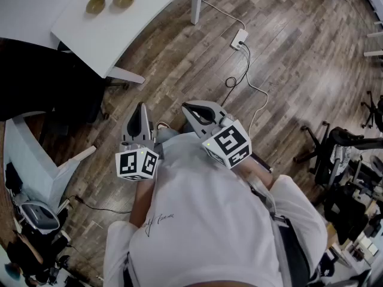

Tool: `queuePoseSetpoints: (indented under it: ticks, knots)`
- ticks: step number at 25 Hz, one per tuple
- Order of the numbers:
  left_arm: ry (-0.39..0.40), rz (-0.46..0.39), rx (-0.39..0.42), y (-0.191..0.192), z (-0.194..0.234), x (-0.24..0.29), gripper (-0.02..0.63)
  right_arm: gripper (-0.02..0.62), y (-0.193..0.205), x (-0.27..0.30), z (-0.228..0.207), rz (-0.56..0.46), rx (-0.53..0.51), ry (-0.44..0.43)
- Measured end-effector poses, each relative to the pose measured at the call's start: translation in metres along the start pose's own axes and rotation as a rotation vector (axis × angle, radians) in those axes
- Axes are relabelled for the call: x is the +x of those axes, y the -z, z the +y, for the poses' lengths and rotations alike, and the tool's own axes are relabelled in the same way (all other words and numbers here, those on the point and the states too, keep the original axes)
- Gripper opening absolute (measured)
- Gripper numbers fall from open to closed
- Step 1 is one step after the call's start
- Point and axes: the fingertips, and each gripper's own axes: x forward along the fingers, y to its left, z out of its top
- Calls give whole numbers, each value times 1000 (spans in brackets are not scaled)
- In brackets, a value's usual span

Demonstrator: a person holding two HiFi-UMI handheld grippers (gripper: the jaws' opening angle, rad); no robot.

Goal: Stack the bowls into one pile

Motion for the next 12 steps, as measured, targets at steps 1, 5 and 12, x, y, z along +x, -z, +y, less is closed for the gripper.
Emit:
queuePoseSetpoints:
  ticks: [1,5,12]
  knots:
    - [1,0,0,0,-1,2,6,6,-1,0,-1,0,-1,0]
    - [0,2,-1,-2,-1,7,8,6,-4,2,-4,-6,0,-3]
    - [-10,4,8,-3,-4,11,8,6,-4,2,-9,-4,7,-9]
